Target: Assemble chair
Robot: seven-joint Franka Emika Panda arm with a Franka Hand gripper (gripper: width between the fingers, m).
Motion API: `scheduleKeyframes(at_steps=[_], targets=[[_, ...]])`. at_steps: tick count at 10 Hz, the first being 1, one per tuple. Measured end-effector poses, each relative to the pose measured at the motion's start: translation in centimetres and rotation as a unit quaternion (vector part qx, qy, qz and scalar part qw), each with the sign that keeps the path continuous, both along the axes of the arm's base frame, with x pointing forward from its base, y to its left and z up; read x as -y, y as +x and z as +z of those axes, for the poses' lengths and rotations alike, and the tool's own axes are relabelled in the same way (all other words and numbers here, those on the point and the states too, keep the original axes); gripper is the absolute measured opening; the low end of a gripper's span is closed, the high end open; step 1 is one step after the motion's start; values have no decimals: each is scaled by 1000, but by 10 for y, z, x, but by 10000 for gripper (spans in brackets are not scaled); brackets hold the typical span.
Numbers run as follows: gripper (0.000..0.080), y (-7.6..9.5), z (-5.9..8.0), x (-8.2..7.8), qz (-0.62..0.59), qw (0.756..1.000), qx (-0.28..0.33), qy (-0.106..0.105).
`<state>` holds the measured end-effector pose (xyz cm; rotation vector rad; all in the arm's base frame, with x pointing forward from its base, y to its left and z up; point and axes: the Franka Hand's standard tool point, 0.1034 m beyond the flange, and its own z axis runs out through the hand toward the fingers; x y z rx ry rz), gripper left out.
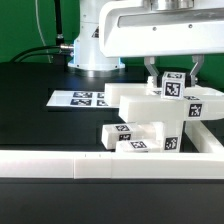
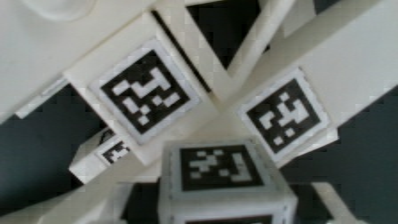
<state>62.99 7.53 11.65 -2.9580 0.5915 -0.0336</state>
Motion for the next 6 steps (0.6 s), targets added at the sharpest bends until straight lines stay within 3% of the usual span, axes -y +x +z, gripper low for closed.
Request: scheduleKeyframes(at_steps=[6], targets=[[284,0,0,-1,-189,982,-23,13]])
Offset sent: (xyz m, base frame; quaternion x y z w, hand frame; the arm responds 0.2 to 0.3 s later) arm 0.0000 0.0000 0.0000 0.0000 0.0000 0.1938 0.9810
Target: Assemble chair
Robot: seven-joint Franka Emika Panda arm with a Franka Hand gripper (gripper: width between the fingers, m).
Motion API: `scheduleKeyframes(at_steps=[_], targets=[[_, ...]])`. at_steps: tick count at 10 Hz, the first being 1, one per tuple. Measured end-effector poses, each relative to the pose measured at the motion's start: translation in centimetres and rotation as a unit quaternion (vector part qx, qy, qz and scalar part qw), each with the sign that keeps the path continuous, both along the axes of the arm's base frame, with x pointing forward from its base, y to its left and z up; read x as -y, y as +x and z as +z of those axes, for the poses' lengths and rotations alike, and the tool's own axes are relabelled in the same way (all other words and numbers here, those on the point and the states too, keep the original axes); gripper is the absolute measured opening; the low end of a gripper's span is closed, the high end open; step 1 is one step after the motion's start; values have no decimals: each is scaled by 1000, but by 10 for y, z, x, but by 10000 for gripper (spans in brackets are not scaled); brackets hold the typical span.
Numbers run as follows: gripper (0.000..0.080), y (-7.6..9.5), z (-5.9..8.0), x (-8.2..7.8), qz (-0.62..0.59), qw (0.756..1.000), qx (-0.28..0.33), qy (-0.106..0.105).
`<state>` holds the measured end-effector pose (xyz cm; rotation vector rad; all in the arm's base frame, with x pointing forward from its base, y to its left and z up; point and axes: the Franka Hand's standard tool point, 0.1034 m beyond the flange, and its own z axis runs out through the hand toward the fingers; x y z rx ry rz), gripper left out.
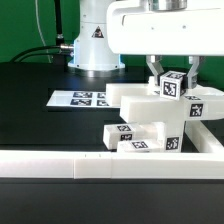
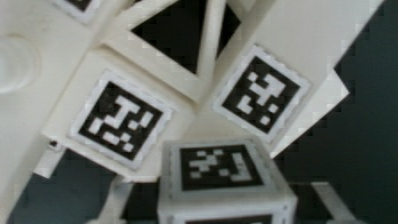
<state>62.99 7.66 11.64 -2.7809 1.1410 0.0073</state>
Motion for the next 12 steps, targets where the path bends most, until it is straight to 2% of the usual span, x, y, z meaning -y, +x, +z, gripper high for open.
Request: scheduleKeyframes(at_steps=[3,6,8,9,10,11,12], targets=[[284,3,-1,3,-132,991,-5,29],[284,3,-1,2,-235,971,-17,39],[291,3,-1,2,-212,977,-14,37],[513,3,-1,2,-212,977,-14,37],[513,3,-1,2,-193,980,-11,35],[620,3,-2,3,-144,989,-4,31],[641,3,-2,3,-126,992,-1,30]])
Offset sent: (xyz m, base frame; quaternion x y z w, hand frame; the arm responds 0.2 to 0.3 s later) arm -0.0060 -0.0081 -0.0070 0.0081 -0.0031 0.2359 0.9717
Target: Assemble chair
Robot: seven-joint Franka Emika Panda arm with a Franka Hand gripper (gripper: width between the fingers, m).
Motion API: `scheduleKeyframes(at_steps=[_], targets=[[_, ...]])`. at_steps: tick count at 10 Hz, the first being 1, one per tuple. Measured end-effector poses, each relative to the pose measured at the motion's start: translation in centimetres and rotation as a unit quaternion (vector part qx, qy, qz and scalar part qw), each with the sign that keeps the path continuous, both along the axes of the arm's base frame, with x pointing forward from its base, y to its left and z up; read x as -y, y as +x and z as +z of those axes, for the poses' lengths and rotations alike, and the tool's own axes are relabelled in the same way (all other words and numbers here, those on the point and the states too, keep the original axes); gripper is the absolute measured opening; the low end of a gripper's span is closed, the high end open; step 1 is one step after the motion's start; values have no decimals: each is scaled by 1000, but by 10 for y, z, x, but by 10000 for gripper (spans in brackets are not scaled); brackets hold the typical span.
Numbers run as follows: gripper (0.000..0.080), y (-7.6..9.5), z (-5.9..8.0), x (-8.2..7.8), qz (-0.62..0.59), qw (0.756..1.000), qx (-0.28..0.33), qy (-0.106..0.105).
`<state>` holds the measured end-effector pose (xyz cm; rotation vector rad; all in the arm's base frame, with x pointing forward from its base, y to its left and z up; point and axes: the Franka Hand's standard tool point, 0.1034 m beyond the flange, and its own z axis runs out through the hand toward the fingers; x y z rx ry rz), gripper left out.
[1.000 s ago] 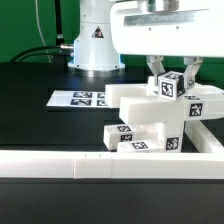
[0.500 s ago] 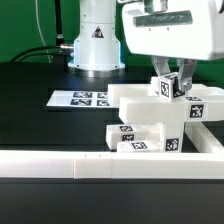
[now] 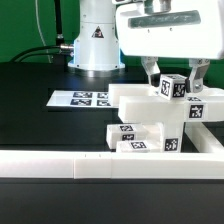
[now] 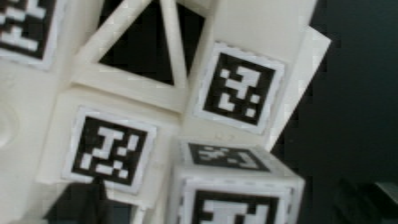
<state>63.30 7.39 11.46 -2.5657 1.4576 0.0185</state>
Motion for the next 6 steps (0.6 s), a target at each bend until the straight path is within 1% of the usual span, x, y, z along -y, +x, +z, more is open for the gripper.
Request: scheduleKeyframes(at_steps=[3,4,6], targets=[[648,0,0,0,106,994,18,-9],[649,0,0,1,167,985,27,-16],[649,3,2,1,281,958,42,-38]])
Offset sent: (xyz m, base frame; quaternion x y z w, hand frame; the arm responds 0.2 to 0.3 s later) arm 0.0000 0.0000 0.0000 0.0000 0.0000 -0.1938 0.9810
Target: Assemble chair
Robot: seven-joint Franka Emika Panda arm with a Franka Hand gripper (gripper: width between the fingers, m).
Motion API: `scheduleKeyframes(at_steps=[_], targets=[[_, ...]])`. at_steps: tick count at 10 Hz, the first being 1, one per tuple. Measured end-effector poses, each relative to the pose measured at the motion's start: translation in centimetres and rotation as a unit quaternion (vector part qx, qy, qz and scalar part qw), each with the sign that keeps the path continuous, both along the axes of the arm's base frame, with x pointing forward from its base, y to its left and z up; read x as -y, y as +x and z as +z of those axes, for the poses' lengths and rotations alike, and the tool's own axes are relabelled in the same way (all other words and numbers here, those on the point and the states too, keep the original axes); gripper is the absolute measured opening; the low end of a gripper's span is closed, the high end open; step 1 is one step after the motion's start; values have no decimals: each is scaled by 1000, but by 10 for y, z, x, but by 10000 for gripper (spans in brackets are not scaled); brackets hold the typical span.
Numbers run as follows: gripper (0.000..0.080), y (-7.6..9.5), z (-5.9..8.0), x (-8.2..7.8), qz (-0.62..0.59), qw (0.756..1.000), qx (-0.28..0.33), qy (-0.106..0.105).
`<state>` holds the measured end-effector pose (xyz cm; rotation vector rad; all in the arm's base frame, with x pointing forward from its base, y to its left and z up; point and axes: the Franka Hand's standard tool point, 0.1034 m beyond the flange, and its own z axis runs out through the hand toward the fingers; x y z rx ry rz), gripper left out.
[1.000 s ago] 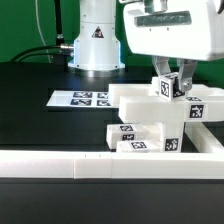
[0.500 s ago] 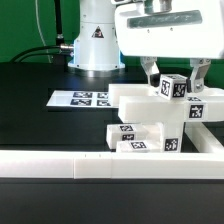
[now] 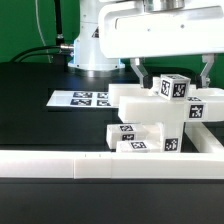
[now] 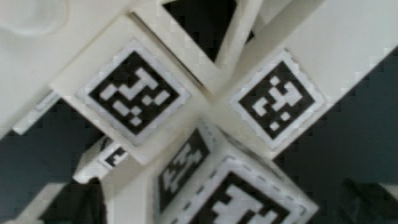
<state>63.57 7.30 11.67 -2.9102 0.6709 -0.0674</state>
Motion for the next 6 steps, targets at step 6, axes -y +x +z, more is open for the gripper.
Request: scheduleKeyframes(at_steps=[6], targets=[[649,-4,-4,-7,285,957,28,-44]])
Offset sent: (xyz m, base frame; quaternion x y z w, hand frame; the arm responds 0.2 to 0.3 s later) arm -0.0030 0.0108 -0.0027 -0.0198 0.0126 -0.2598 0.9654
